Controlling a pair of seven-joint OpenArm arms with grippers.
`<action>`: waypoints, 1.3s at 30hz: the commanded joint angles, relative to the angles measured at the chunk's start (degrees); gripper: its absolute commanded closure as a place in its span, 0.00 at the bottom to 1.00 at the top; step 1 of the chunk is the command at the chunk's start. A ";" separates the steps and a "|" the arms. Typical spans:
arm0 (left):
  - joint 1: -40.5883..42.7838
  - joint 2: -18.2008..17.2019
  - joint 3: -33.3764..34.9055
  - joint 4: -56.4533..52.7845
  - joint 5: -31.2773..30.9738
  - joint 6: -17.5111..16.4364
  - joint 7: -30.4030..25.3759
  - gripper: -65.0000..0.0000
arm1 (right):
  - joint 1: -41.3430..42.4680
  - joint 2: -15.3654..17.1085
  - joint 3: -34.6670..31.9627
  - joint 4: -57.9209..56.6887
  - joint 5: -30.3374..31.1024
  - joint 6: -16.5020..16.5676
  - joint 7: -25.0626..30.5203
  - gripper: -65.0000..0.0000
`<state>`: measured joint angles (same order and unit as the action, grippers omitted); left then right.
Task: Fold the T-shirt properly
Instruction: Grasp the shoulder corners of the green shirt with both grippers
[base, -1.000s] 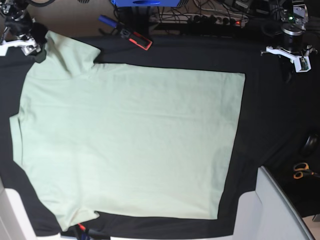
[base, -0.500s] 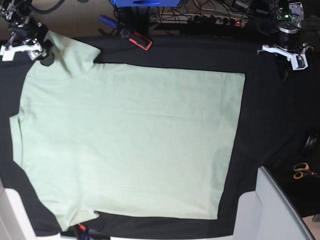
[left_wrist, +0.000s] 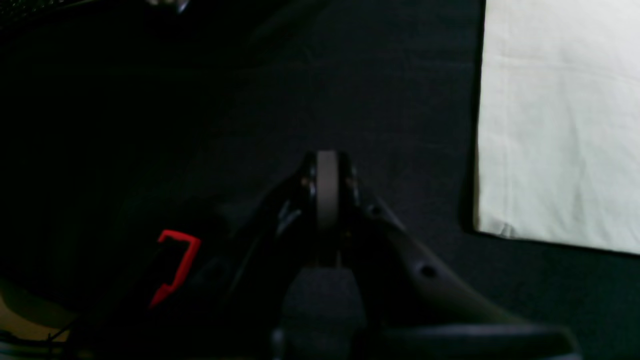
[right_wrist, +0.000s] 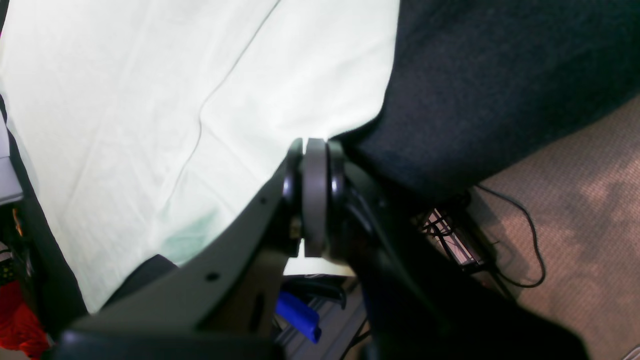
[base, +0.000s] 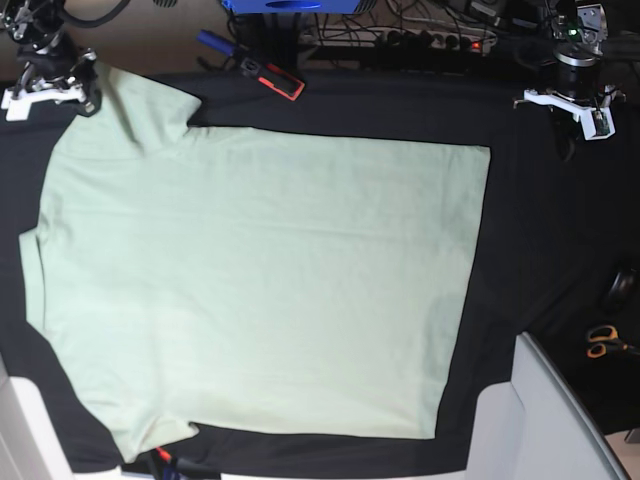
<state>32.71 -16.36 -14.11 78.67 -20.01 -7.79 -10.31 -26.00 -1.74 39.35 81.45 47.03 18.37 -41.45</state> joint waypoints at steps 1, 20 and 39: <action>0.30 -0.74 -0.53 0.75 -0.61 0.19 -1.52 1.00 | -0.24 0.55 0.16 -0.18 0.76 0.31 0.53 0.96; 0.30 -0.65 3.52 -0.56 -0.69 0.19 -1.43 0.40 | 0.55 0.99 0.16 -3.78 0.76 0.31 0.53 1.00; -5.15 3.48 9.32 -7.51 -0.78 0.19 -1.52 0.40 | 0.55 1.78 -1.60 -3.78 0.76 0.40 0.53 1.00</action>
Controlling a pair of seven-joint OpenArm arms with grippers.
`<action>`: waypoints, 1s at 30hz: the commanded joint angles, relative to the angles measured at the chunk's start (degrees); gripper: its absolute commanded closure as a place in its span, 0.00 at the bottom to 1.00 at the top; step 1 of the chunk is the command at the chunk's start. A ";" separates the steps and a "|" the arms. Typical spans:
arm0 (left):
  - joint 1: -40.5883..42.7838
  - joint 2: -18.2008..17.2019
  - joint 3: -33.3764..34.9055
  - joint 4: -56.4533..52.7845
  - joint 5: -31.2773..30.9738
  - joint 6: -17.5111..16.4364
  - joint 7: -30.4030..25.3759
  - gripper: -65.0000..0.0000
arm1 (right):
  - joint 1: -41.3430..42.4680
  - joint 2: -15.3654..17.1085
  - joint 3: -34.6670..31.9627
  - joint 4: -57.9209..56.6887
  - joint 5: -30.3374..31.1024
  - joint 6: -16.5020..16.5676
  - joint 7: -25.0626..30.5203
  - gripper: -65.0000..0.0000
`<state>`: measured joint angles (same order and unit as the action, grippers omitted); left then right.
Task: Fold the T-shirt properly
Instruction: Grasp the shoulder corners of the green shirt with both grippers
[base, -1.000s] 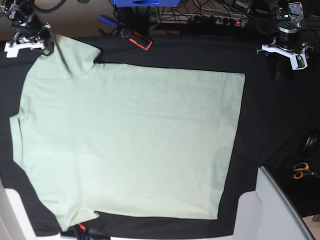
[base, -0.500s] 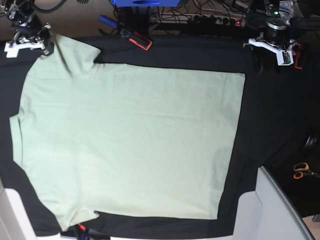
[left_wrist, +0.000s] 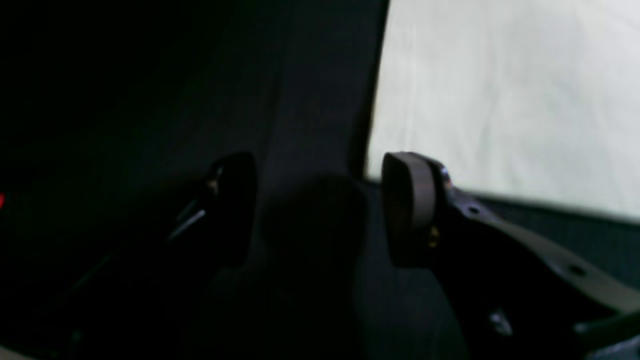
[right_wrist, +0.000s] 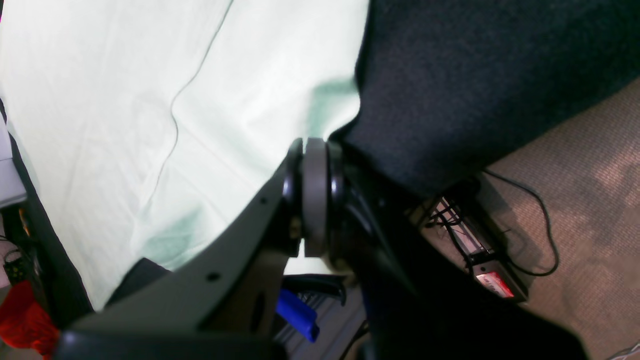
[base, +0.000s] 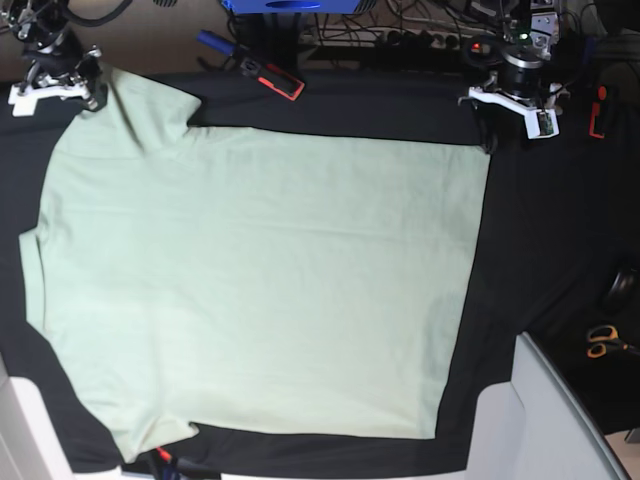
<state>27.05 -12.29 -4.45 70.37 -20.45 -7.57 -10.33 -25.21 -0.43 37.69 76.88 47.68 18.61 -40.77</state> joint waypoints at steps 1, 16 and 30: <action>0.16 -0.32 -0.26 0.88 -0.34 -0.03 -1.50 0.40 | -0.24 0.73 -0.90 0.79 0.10 0.16 -0.15 1.00; -1.33 0.65 -0.26 0.01 -0.43 -0.03 -1.06 0.39 | 0.55 1.88 -4.95 0.44 0.19 0.16 0.38 1.00; -3.27 -1.11 -0.43 -1.14 -13.53 -11.11 5.54 0.40 | 0.55 1.88 -4.95 0.44 0.19 0.16 0.38 1.00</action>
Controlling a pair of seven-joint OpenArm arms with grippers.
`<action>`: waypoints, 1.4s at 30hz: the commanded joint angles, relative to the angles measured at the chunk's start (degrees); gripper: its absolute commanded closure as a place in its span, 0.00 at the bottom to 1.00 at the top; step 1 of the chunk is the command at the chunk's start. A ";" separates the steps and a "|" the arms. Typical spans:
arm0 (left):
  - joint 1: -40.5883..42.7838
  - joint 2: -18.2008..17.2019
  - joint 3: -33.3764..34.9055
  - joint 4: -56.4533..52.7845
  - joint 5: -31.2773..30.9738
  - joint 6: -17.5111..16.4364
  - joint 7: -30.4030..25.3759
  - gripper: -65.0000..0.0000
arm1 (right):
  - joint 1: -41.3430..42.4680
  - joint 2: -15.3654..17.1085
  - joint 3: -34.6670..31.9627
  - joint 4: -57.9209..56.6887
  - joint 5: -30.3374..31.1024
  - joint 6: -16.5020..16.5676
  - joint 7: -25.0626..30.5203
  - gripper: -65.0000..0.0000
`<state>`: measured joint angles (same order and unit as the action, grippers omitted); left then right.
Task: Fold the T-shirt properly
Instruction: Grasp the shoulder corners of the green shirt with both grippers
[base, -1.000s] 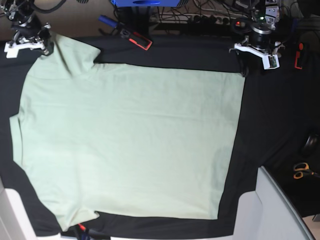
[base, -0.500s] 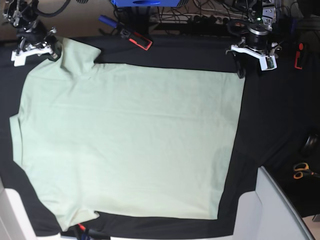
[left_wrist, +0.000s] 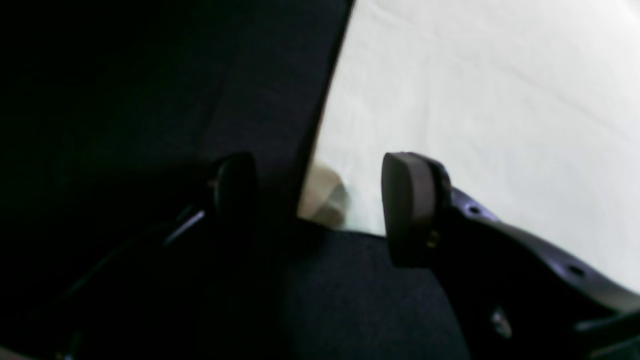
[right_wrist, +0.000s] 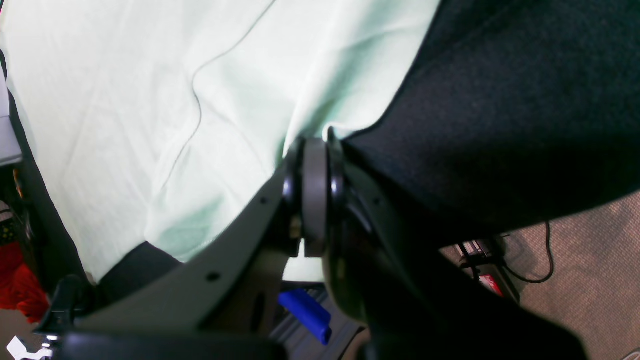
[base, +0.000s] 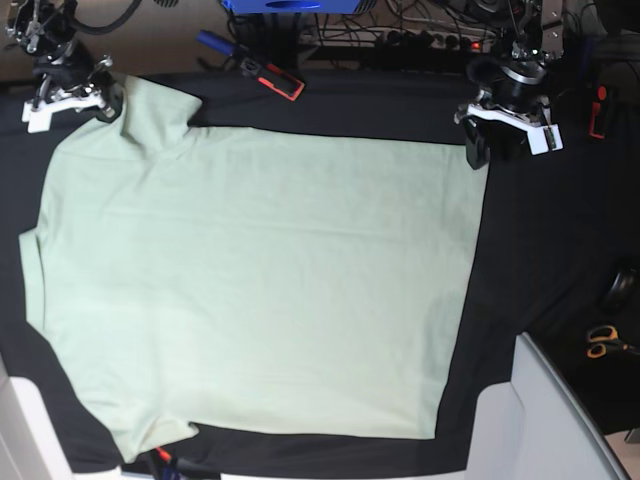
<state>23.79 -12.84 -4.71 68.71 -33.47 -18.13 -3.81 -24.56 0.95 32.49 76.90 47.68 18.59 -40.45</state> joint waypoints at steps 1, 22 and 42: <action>-0.10 -0.57 -0.08 0.00 -0.50 -0.55 -0.98 0.40 | -0.10 0.50 0.26 0.42 0.19 0.18 0.05 1.00; -1.95 1.19 4.84 -3.34 -0.59 -0.81 -0.89 0.41 | -0.10 0.50 0.34 0.33 0.19 0.18 0.05 1.00; -4.23 1.10 4.31 -5.72 -0.68 -0.73 -0.89 1.00 | -0.37 0.59 -0.09 0.59 0.19 0.18 -0.39 1.00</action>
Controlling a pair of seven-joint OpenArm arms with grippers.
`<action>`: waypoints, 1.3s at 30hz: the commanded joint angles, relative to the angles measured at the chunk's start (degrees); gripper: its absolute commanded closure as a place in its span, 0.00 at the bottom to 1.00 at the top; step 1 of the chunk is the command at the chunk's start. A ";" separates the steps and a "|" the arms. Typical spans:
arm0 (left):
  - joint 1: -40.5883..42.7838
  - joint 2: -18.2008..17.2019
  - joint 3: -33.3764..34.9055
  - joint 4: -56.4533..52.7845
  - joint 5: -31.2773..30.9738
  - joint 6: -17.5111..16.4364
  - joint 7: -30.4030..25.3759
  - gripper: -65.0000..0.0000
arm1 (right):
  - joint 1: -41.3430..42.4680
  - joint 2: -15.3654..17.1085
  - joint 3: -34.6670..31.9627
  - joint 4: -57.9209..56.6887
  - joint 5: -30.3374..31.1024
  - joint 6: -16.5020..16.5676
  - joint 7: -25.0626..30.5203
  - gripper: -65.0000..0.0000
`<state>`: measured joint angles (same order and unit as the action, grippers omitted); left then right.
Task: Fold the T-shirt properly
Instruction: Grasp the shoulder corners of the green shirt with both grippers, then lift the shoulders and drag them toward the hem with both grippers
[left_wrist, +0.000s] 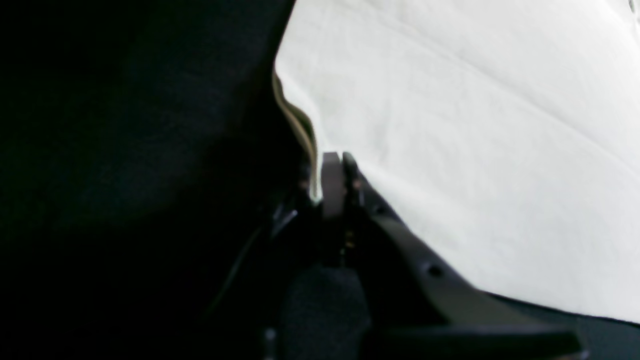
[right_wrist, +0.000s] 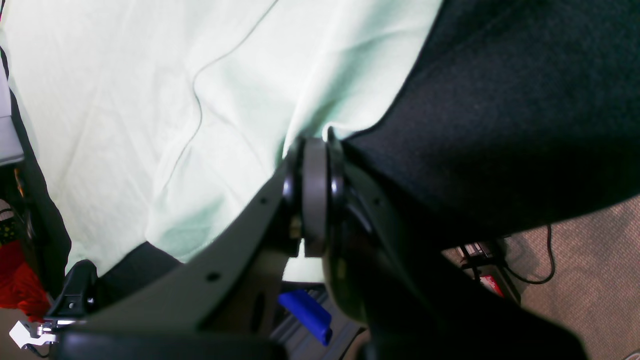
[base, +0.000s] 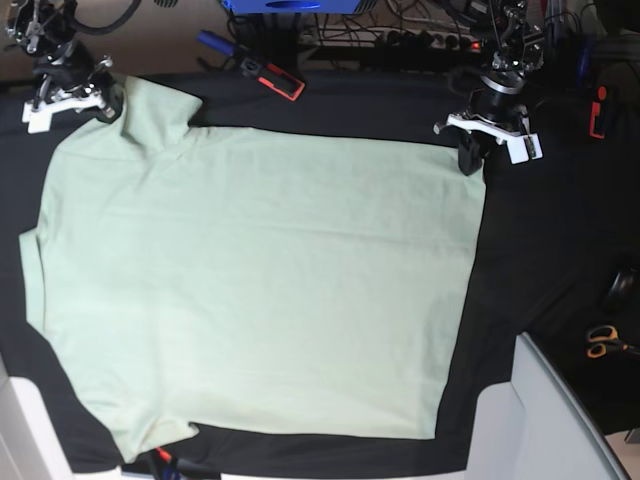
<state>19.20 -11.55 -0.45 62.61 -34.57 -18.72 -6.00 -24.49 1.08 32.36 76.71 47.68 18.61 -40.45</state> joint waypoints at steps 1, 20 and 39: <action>0.45 -0.18 0.05 0.38 0.41 -0.14 1.30 1.00 | -0.52 0.46 0.04 0.96 0.19 0.16 -0.39 1.00; 5.90 -0.71 -0.04 6.71 0.50 0.04 1.12 1.00 | -2.45 2.13 0.30 14.24 0.36 0.16 -7.69 1.00; 7.04 -0.36 -8.65 16.82 0.85 0.13 10.26 1.00 | 2.47 3.89 0.48 14.68 0.45 -0.28 -10.59 1.00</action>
<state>26.20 -11.25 -8.84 78.35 -33.26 -18.48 5.39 -22.13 4.56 32.62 90.39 47.20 17.93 -51.24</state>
